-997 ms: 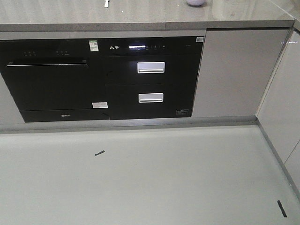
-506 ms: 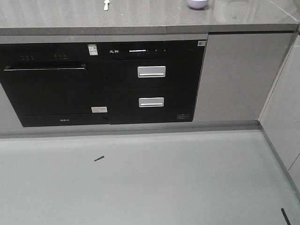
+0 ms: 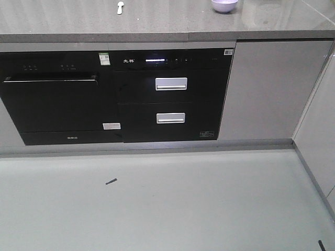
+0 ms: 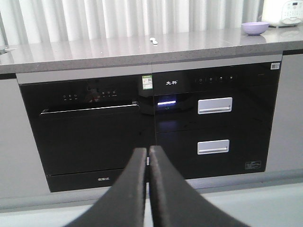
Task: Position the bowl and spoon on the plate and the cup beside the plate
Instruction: 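Continue driving forward toward the counter with the spoon and bowl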
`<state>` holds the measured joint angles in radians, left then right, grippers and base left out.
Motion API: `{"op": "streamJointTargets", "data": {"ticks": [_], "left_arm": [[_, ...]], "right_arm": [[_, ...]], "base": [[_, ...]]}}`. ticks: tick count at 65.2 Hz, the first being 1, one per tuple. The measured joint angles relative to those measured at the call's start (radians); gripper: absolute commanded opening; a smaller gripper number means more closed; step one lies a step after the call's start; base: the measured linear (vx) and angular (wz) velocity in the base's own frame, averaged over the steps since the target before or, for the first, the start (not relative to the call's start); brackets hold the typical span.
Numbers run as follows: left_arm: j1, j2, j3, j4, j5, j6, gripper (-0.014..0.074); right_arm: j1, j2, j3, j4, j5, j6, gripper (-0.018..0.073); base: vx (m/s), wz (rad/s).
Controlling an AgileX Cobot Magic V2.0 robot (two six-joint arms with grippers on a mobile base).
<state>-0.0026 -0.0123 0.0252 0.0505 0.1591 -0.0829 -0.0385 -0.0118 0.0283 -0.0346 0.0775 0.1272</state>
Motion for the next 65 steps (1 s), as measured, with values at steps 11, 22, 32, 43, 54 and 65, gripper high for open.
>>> {"op": "streamJointTargets", "data": {"ticks": [11, 22, 32, 43, 54, 65], "left_arm": [[0.000, 0.000, 0.000, 0.000, 0.000, 0.000, -0.0006], [0.000, 0.000, 0.000, 0.000, 0.000, 0.000, -0.0006], [0.000, 0.000, 0.000, 0.000, 0.000, 0.000, -0.0006], [0.000, 0.000, 0.000, 0.000, 0.000, 0.000, -0.0006], [0.000, 0.000, 0.000, 0.000, 0.000, 0.000, -0.0006], [0.000, 0.000, 0.000, 0.000, 0.000, 0.000, -0.0006]], "right_arm": [[0.000, 0.000, 0.000, 0.000, 0.000, 0.000, -0.0006], [0.000, 0.000, 0.000, 0.000, 0.000, 0.000, -0.0006], [0.000, 0.000, 0.000, 0.000, 0.000, 0.000, -0.0006], [0.000, 0.000, 0.000, 0.000, 0.000, 0.000, -0.0006], [0.000, 0.000, 0.000, 0.000, 0.000, 0.000, -0.0006], [0.000, 0.000, 0.000, 0.000, 0.000, 0.000, -0.0006]], "base": [[0.06, 0.01], [0.05, 0.01], [0.05, 0.01], [0.04, 0.01], [0.04, 0.01], [0.04, 0.01]]}}
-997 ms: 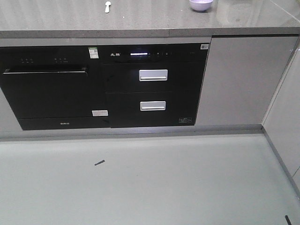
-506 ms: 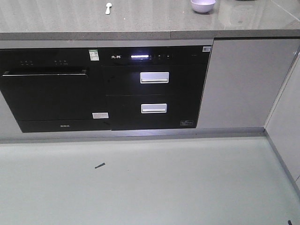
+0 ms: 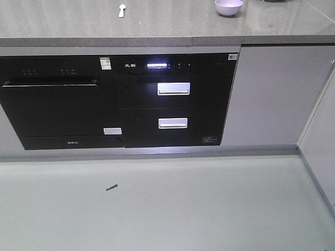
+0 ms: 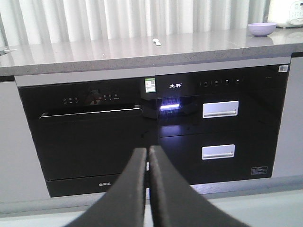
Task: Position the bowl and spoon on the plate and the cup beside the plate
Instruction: 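Continue driving forward toward the counter with the spoon and bowl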
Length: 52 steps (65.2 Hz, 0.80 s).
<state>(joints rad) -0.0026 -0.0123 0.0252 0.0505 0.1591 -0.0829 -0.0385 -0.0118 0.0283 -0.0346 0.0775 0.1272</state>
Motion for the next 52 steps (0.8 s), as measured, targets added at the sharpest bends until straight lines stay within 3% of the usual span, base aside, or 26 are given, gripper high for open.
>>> {"op": "streamJointTargets", "data": {"ticks": [52], "left_arm": [[0.000, 0.000, 0.000, 0.000, 0.000, 0.000, -0.0006]], "right_arm": [[0.000, 0.000, 0.000, 0.000, 0.000, 0.000, -0.0006]], "base": [[0.04, 0.01]]}}
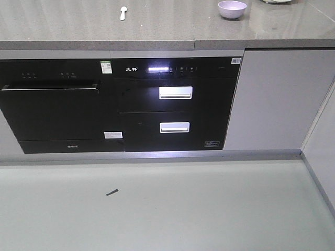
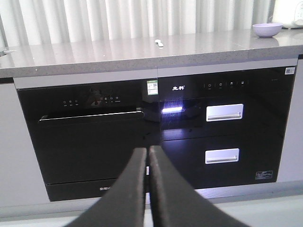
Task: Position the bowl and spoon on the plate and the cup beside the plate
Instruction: 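Continue driving forward toward the counter with the spoon and bowl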
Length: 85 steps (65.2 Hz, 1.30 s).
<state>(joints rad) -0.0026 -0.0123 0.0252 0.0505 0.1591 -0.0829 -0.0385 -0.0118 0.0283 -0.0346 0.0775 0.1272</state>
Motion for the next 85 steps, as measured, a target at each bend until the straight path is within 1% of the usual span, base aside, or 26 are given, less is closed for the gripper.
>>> {"op": "streamJointTargets", "data": {"ticks": [85], "left_arm": [[0.000, 0.000, 0.000, 0.000, 0.000, 0.000, -0.0006]], "right_arm": [[0.000, 0.000, 0.000, 0.000, 0.000, 0.000, -0.0006]], "base": [[0.07, 0.01]]}}
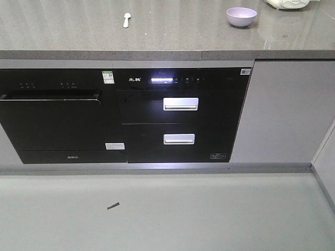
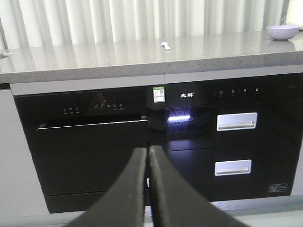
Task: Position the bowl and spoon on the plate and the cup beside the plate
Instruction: 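Continue driving forward toward the counter with the spoon and bowl, then drive closer to the counter edge, centering the spoon and bowl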
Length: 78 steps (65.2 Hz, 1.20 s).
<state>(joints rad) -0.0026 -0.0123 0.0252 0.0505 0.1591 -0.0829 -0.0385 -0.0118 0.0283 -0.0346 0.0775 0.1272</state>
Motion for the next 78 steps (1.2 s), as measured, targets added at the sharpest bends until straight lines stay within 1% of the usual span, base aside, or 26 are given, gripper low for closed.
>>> {"op": "streamJointTargets", "data": {"ticks": [78], "left_arm": [[0.000, 0.000, 0.000, 0.000, 0.000, 0.000, -0.0006]], "right_arm": [[0.000, 0.000, 0.000, 0.000, 0.000, 0.000, -0.0006]], "base": [[0.06, 0.00]]}}
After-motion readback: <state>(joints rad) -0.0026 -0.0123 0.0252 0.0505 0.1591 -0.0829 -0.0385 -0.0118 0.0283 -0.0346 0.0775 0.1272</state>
